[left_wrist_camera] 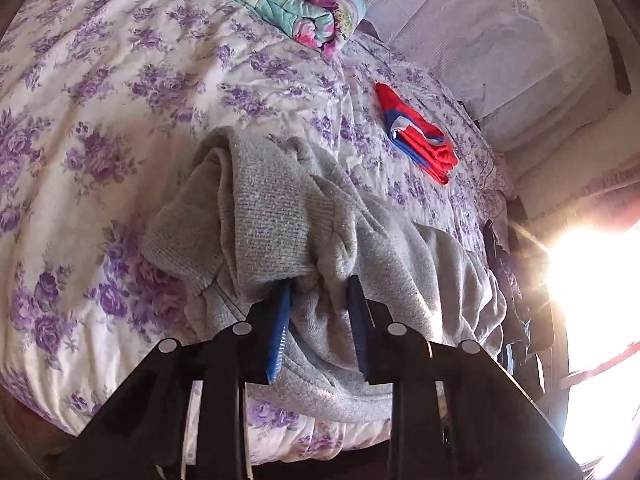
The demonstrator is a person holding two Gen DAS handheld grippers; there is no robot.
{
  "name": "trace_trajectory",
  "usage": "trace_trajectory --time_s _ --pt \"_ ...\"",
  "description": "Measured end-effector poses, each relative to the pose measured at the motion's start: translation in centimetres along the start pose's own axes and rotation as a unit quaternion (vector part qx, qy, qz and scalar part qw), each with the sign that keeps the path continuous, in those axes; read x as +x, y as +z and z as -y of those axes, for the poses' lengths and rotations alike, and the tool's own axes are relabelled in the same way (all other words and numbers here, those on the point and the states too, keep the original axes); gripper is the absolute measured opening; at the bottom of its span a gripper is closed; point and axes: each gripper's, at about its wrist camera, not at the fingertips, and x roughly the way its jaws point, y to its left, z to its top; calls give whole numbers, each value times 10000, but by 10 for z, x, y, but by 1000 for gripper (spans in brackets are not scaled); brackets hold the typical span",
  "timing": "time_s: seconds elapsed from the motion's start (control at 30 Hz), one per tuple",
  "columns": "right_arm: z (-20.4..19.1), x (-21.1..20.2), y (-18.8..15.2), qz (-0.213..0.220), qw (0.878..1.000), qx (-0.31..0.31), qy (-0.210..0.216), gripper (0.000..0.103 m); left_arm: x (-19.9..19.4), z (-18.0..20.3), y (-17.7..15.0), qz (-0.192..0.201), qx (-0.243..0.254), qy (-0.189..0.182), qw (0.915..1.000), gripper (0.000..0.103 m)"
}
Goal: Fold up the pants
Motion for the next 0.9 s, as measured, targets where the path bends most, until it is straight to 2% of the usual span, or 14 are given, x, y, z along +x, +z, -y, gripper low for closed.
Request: trace_trajectory --time_s 0.07,0.13,0.17,0.23,0.37,0.53,0.57,0.6,0.63,0.67,0.8,0.9 --pt "0 1 -1 -1 10000 10 3 9 -7 5 -4 75 46 148 9999 43" --pt "0 2 -1 -7 10000 27 13 9 -14 5 -6 177 -80 187 9996 85" --pt "0 3 -1 -3 10000 39 19 9 -18 3 -5 342 -206 365 9985 92" --pt "1 3 -2 9 10000 57 42 9 -21 -2 0 554 -337 494 9967 95" --pt "0 3 -2 17 10000 69 34 9 -10 -9 15 411 -684 18 9968 94" --pt "1 4 -4 23 9999 89 42 9 -7 13 20 457 -363 122 9982 94" --pt "1 4 -3 20 9999 94 43 9 -4 14 20 431 -313 201 9984 88" --pt "1 4 -3 22 9999 97 40 9 0 15 21 358 -246 283 9987 64" --pt "1 3 -3 40 9999 105 37 9 5 16 22 235 -150 346 9990 34" --pt "1 1 -2 81 9998 146 55 9 10 15 22 66 -76 172 9998 25" --pt "-7 -19 18 406 9991 104 93 8 -6 31 31 220 454 386 9980 18" --pt "-20 -40 36 701 9968 -67 379 8 -32 40 47 424 707 514 9953 16"
